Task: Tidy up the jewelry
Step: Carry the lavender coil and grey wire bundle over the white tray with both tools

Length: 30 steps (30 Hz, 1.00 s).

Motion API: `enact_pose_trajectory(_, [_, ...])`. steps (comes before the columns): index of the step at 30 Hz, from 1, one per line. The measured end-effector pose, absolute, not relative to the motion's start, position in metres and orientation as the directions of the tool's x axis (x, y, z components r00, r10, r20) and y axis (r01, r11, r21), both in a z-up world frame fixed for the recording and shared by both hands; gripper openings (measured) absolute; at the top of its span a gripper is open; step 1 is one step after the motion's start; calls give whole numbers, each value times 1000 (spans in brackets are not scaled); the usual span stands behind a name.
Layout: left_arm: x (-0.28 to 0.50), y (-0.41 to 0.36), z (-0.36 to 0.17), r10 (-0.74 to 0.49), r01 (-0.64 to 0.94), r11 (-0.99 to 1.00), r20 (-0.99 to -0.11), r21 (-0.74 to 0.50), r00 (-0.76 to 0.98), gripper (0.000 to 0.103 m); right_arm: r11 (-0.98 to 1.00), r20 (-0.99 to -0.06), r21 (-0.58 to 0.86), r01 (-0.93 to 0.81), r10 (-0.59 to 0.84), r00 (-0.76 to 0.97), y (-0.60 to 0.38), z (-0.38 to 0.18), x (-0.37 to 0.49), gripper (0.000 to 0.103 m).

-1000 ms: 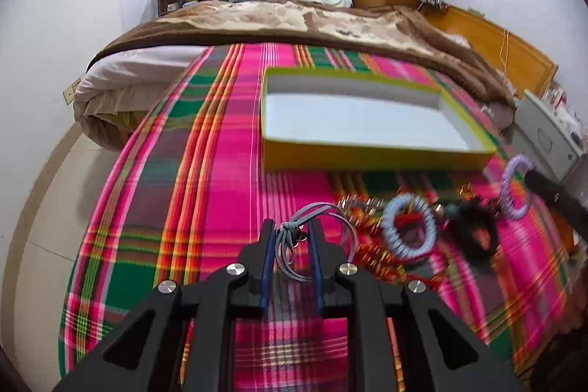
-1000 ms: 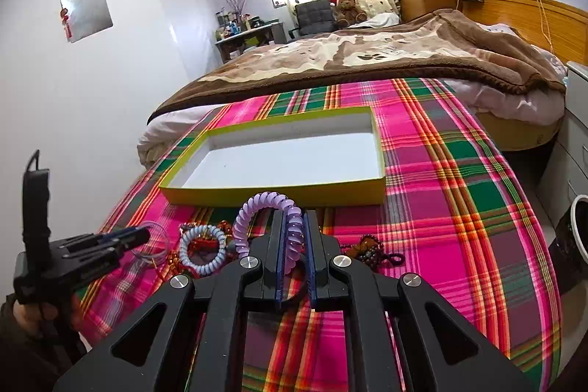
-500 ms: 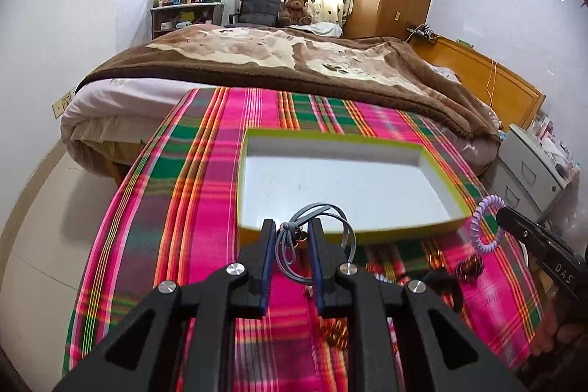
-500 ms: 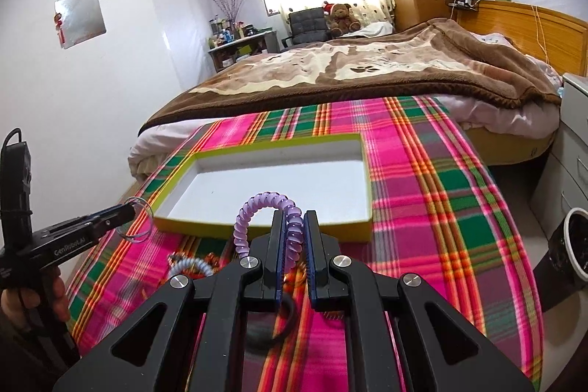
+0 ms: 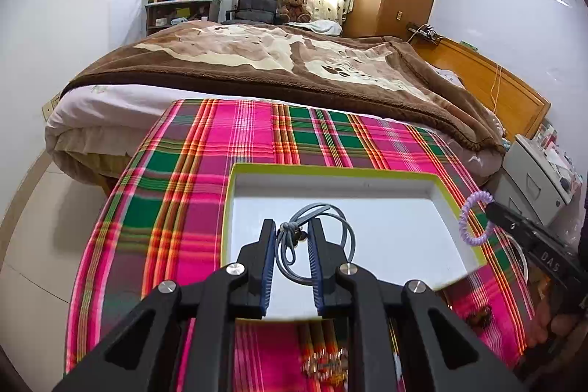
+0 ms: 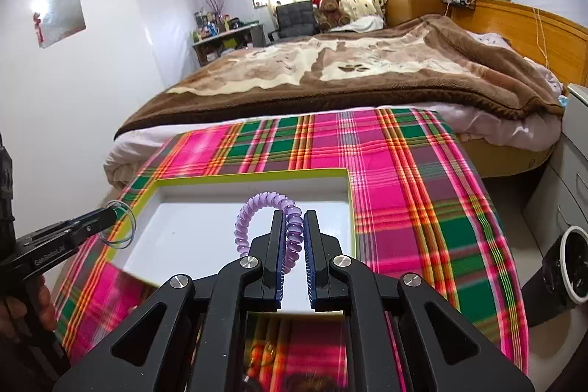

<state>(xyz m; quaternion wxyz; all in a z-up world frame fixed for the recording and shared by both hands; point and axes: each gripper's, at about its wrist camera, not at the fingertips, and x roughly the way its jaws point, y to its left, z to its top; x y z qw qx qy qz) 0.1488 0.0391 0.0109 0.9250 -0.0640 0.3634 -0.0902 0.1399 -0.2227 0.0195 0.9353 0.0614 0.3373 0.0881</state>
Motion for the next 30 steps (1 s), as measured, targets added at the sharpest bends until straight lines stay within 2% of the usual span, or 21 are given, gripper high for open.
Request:
enact_pose_trajectory(15, [198,30,-19,-178,91,983,-736,-158,654,18,986,-730,132,-97,163,664,-225,-18,206,10])
enact_pose_trajectory(23, [206,31,-28,-168,72,985,-759,-159,629,19,992,-752,82,-99,127,647,-220,-27,216,10])
enact_pose_trajectory(25, [205,31,-28,-162,73,986,-758,-149,632,21,992,-754,80,-100,126,645,-219,-27,218,10])
enact_pose_trajectory(27, [207,31,-29,-175,73,983,-761,-167,625,32,992,-757,76,-100,123,642,-219,-28,218,10])
enact_pose_trajectory(30, [206,33,-29,-167,65,984,-763,-163,624,33,992,-760,65,-104,117,640,-217,-29,219,10])
